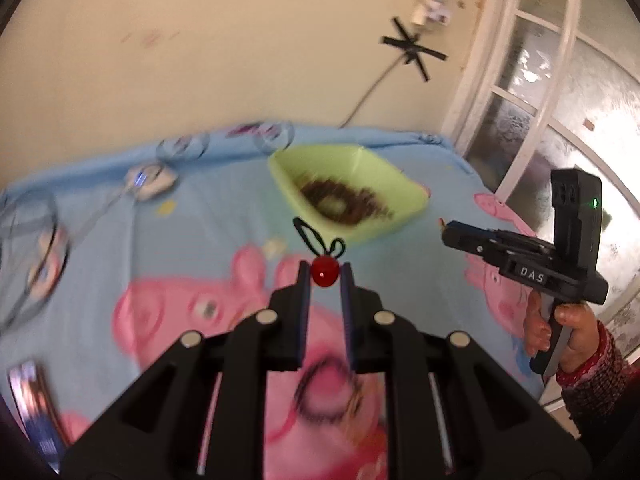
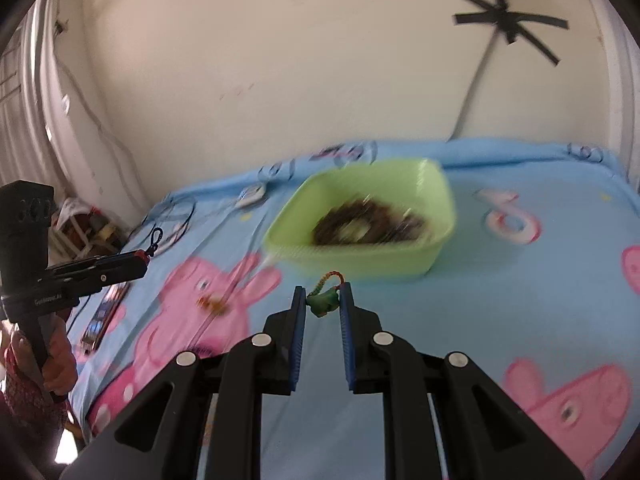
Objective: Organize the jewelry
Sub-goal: 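Carry both hair ties over the green bin and open both grippers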
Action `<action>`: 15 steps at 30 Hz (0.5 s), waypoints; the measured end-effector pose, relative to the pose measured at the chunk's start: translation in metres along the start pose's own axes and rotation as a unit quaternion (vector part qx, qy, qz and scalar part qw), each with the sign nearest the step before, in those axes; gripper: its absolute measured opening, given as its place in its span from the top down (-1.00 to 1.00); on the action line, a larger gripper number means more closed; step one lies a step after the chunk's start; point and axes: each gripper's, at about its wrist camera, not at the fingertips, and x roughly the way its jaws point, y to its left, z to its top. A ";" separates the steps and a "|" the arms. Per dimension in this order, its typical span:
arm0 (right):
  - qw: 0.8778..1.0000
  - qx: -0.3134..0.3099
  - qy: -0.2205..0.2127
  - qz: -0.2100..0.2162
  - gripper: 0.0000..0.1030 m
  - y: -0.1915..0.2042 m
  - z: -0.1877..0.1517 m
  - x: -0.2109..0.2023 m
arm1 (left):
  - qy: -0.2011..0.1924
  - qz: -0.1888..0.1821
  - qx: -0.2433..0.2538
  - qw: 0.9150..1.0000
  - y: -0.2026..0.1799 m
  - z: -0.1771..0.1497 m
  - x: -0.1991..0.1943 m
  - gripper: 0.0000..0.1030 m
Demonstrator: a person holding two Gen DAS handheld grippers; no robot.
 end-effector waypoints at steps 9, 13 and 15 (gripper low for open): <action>1.000 0.007 -0.007 -0.002 1.00 -0.042 0.052 0.030 | 0.040 -0.043 0.019 0.998 -0.020 0.061 0.095 0.47; 1.000 0.020 0.019 -0.015 0.88 -0.051 0.054 0.051 | 0.079 -0.049 -0.027 0.995 -0.001 0.064 0.124 -0.05; 0.999 0.032 0.001 -0.007 0.84 -0.053 0.054 0.042 | 0.069 -0.059 -0.055 0.994 0.011 0.066 0.114 -0.05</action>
